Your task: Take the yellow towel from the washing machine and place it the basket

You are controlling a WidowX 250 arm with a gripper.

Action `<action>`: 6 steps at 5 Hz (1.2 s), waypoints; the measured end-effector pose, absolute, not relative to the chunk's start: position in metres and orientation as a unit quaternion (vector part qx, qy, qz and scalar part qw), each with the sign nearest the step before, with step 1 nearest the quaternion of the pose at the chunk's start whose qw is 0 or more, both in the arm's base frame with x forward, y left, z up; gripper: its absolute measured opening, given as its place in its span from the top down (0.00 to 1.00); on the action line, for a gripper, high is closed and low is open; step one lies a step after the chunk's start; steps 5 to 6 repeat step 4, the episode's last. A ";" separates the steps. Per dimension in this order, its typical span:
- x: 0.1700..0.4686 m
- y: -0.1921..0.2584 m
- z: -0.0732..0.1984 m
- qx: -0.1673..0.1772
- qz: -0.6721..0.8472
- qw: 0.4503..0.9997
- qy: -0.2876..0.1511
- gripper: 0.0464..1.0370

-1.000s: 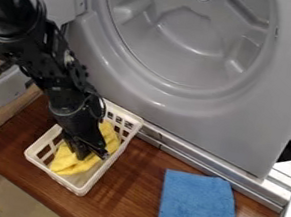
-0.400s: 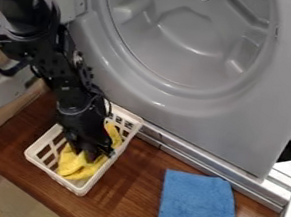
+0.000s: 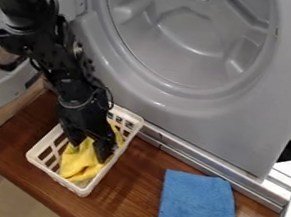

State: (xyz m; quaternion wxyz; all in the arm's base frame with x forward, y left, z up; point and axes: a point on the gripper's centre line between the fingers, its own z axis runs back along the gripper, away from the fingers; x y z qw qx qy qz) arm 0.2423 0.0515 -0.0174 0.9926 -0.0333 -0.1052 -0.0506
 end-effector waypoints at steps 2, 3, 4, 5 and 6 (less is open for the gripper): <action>0.237 0.053 0.024 -0.047 -0.058 0.987 -0.142 0.04; 0.231 0.050 0.050 -0.039 -0.068 0.983 -0.169 0.04; 0.231 0.050 0.050 -0.040 -0.069 0.983 -0.168 0.04; 0.231 0.050 0.050 -0.040 -0.069 0.983 -0.168 0.04; 0.231 0.050 0.050 -0.040 -0.069 0.983 -0.168 0.04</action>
